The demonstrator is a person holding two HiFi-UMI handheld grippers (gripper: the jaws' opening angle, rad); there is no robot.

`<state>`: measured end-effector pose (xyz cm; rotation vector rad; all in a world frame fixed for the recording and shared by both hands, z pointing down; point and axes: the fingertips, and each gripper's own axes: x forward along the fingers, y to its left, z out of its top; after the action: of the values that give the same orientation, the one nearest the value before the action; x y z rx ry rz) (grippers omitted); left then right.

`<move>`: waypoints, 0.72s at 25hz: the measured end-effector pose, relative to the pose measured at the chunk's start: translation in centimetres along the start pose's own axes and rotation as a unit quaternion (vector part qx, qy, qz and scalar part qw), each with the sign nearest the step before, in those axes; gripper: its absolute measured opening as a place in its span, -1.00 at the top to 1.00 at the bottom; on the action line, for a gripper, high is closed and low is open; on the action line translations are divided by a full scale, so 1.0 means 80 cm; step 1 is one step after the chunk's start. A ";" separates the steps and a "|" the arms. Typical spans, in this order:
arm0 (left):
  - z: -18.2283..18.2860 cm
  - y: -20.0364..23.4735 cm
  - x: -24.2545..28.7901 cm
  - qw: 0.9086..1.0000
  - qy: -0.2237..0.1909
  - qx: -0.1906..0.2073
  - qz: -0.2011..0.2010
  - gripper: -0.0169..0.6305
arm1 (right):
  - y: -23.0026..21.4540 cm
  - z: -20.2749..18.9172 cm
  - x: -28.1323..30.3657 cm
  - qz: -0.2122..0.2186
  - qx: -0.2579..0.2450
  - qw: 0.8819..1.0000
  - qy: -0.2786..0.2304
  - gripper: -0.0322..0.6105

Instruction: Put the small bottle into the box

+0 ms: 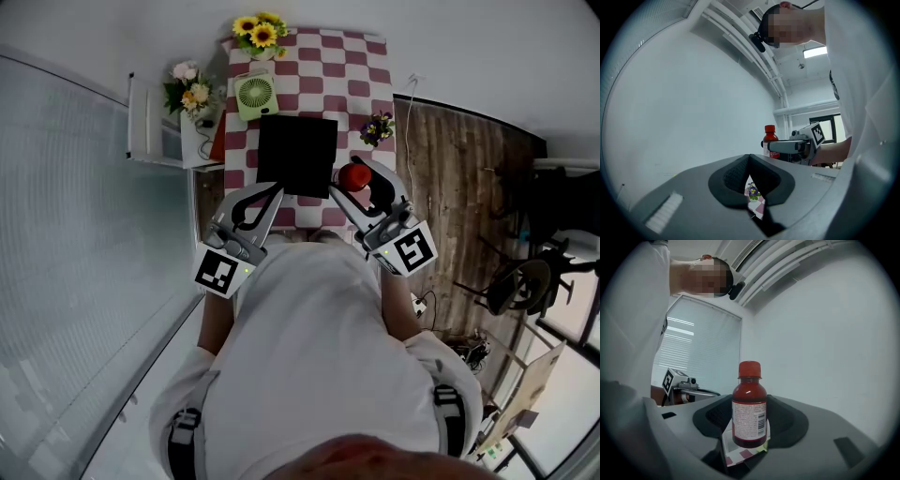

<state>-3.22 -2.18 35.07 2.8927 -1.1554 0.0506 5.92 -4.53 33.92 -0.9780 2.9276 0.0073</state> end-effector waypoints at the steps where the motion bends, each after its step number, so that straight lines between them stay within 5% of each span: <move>1: 0.000 0.002 -0.003 1.000 -0.001 0.000 0.002 0.94 | -0.001 -0.001 0.001 -0.002 0.000 1.000 0.001 0.21; 9: 0.000 0.013 -0.010 1.000 0.004 0.009 0.009 0.94 | -0.004 -0.011 0.016 -0.002 -0.028 0.999 0.030 0.21; 18: -0.004 0.016 -0.034 0.999 0.008 0.008 0.035 0.94 | 0.005 -0.108 0.061 0.041 -0.092 0.983 0.153 0.21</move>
<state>-6.09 -1.26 35.31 2.8594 -1.2597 0.0860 1.33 -7.33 42.26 -0.9578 3.2981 0.1465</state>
